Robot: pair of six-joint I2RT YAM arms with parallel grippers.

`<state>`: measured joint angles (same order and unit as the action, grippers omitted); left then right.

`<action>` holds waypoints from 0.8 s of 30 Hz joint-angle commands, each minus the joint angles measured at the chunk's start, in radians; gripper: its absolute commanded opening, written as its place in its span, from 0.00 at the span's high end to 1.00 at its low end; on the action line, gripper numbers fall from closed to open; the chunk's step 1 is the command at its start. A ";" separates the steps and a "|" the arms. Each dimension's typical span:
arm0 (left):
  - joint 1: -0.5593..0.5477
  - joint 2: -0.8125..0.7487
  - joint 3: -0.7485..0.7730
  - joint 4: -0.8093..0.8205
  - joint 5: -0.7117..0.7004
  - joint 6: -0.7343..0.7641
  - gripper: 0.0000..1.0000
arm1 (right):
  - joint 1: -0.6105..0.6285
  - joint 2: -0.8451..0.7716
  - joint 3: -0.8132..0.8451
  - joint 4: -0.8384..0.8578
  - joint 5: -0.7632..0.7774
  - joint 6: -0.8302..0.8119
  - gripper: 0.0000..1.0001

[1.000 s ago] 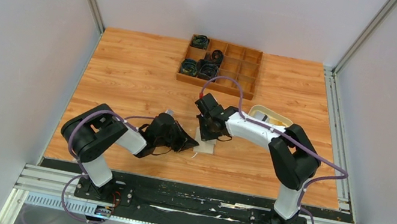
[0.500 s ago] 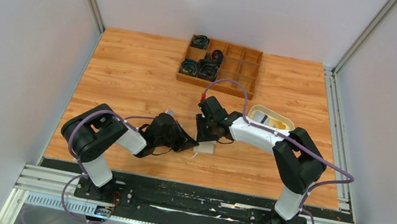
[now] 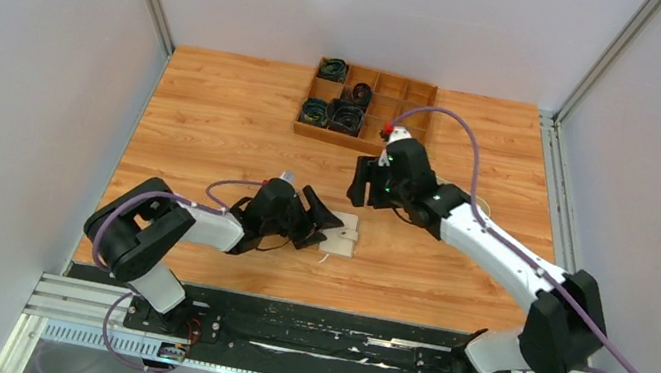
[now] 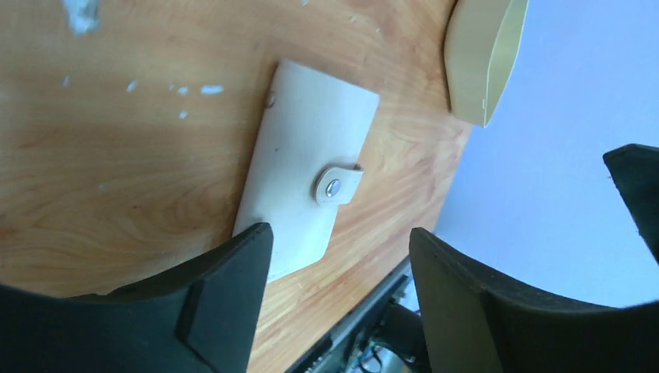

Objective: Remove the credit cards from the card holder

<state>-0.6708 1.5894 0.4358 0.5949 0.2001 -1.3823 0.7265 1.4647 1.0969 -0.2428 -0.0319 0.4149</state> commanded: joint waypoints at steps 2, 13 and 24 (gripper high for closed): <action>0.004 -0.116 0.105 -0.327 -0.143 0.198 0.06 | -0.072 -0.134 -0.150 -0.027 0.002 -0.044 0.27; 0.161 -0.345 0.313 -0.671 -0.232 0.679 0.00 | -0.205 -0.372 -0.390 0.050 -0.078 -0.035 0.19; 0.322 -0.748 0.211 -0.883 -0.399 1.027 0.00 | -0.210 -0.432 -0.412 -0.011 0.112 -0.036 0.18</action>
<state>-0.3603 0.9474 0.6861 -0.1795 -0.0895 -0.5106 0.5289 1.0451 0.7040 -0.2317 0.0055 0.3878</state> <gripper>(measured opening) 0.997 0.823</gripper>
